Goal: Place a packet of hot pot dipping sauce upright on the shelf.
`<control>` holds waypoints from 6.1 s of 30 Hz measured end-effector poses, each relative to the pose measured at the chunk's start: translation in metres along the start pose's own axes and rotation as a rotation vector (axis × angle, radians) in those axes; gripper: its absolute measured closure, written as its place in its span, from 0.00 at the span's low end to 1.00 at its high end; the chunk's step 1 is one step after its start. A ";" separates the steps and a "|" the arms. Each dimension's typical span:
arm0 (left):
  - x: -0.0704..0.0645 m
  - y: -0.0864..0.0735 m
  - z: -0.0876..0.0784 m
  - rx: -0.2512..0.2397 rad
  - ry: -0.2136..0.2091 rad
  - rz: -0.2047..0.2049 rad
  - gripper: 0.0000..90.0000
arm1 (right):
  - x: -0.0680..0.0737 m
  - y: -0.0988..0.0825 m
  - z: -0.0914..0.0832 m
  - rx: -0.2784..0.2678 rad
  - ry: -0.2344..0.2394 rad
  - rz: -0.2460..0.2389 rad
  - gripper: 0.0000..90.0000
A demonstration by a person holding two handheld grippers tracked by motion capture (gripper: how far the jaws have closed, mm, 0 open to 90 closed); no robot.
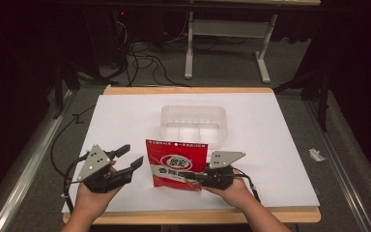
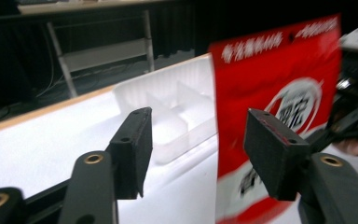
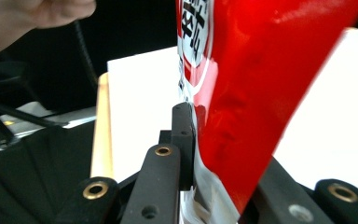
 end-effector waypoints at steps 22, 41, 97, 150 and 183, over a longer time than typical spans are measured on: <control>0.088 -0.080 -0.002 0.074 0.209 -0.015 0.34 | -0.031 0.010 -0.039 -0.078 -0.195 0.044 0.95; 0.087 -0.083 -0.002 0.096 0.179 -0.024 0.33 | -0.068 0.037 -0.118 -0.238 -0.479 0.094 0.95; 0.082 -0.087 -0.007 0.125 0.142 -0.033 0.33 | -0.182 0.050 -0.046 -0.189 -0.841 0.146 0.96; 0.080 -0.089 -0.008 0.145 0.133 -0.039 0.33 | -0.178 0.003 -0.039 -0.111 -0.819 0.178 0.95; 0.078 -0.096 -0.006 0.169 0.128 -0.028 0.33 | -0.175 0.000 -0.046 -0.049 -0.765 0.226 0.59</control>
Point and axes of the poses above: each handheld gripper's, and its own axes: z roughly forward along the jaws, y roughly out of its top, x roughly to its left, the point moved 9 cm from there along z, roughly forward along the jaws, and after that the axes turned 1 degree about -y, right-handed, at the moved point
